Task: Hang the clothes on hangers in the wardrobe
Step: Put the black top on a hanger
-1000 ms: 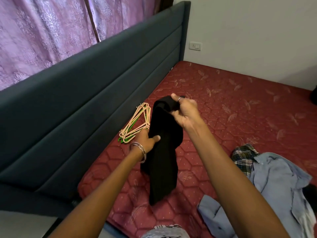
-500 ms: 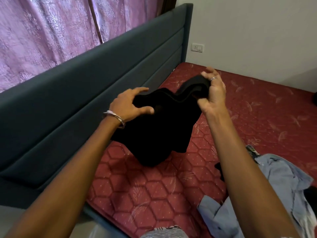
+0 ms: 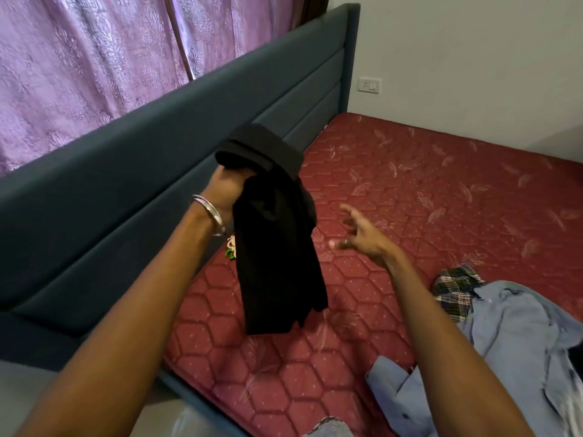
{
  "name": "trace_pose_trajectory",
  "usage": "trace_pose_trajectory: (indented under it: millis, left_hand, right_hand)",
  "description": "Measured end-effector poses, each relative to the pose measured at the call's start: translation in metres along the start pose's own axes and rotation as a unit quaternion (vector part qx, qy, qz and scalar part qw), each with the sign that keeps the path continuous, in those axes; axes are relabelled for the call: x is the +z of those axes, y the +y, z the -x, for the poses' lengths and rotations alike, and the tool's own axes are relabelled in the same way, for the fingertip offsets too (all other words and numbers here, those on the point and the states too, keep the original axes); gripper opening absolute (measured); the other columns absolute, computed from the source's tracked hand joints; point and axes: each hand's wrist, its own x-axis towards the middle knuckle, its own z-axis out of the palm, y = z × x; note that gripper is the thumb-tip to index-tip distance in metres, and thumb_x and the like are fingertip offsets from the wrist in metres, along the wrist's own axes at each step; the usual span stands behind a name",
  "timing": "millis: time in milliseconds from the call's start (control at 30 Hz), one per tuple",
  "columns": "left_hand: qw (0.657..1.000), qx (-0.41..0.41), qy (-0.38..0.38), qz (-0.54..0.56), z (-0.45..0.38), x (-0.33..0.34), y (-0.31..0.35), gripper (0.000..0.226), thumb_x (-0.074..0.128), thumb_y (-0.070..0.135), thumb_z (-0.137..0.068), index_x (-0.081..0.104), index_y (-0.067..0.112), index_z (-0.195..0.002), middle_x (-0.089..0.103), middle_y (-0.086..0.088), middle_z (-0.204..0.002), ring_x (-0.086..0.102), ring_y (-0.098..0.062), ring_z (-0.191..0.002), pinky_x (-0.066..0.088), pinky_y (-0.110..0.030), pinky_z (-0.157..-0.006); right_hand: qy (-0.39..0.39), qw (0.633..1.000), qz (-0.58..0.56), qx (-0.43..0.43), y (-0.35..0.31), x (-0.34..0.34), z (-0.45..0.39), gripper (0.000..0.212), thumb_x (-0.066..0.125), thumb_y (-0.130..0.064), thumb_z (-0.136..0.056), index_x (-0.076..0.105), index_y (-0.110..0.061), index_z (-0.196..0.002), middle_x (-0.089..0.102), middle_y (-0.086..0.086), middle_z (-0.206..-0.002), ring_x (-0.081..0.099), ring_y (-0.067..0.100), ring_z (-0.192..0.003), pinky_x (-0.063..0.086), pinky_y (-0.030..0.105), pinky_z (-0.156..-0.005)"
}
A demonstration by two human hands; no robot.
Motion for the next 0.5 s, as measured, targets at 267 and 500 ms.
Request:
trace_pose_trajectory:
  millis: [267, 500]
  left_hand:
    - [0.977, 0.035, 0.019, 0.21, -0.005, -0.062, 0.021, 0.043, 0.075, 0.025, -0.067, 0.071, 0.007, -0.106, 0.067, -0.01, -0.112, 0.062, -0.022, -0.108, 0.046, -0.034, -0.101]
    - [0.909, -0.271, 0.276, -0.154, 0.013, -0.156, -0.088, 0.097, 0.077, 0.056, -0.061, 0.046, 0.002, -0.135, 0.055, -0.014, -0.134, 0.057, -0.032, -0.116, 0.046, -0.041, -0.1]
  right_hand:
    - [-0.167, 0.982, 0.088, 0.024, 0.063, 0.069, -0.006, 0.02, 0.06, 0.0, -0.09, 0.059, -0.013, -0.074, 0.055, 0.001, -0.078, 0.052, -0.002, -0.071, 0.041, 0.023, -0.076]
    - [0.051, 0.996, 0.035, -0.06, 0.036, 0.016, -0.011, 0.023, 0.053, -0.007, -0.097, 0.057, -0.011, -0.075, 0.05, -0.001, -0.071, 0.043, 0.003, -0.065, 0.035, 0.024, -0.064]
